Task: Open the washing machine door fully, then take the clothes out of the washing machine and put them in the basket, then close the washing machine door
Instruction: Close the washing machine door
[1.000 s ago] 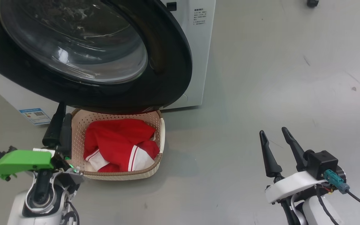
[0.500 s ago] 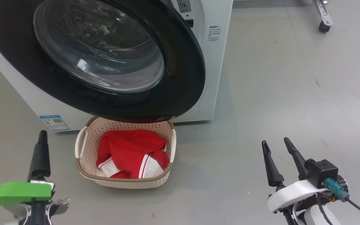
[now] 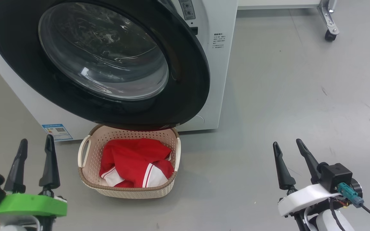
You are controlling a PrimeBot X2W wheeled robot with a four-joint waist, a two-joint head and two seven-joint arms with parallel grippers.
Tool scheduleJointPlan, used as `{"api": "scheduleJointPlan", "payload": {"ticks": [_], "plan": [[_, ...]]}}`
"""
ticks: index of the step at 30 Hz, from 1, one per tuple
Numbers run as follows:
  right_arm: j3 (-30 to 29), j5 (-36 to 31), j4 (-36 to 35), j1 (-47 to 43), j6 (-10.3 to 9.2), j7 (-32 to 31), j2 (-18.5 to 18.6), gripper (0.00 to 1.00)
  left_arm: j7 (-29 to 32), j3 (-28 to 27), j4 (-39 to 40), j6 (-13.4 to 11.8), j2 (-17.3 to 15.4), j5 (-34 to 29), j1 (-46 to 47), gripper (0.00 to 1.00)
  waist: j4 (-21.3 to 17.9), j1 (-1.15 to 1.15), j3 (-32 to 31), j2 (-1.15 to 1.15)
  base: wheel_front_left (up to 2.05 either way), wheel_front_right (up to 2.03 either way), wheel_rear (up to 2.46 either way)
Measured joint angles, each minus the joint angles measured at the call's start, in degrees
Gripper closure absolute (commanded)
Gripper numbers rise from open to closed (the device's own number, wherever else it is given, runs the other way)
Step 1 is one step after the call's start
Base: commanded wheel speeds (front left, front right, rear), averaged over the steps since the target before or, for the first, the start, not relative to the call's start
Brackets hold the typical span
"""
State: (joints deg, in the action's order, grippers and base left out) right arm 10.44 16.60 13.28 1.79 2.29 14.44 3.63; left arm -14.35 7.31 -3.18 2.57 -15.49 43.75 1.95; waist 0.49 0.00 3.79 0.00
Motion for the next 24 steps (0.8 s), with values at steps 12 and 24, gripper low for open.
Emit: {"api": "scheduleJointPlan", "payload": {"ticks": [12, 24], "plan": [[-0.2, -0.6, -0.2, -3.3, -0.43, 0.0, 0.0, 0.0, 0.2, 5.5, 0.4, -7.9, -0.9, -12.7, -5.5, 0.0, -0.3, 0.0, -1.3, 0.0, 0.0, 0.0, 0.0], [0.7, -1.2, 0.0, -4.7, -0.44, 0.0, 0.0, 0.0, 0.2, 7.2, -0.6, -8.8, 1.5, -16.3, -9.3, 0.0, -0.2, 0.0, -2.6, 0.0, 0.0, 0.0, 0.0]]}}
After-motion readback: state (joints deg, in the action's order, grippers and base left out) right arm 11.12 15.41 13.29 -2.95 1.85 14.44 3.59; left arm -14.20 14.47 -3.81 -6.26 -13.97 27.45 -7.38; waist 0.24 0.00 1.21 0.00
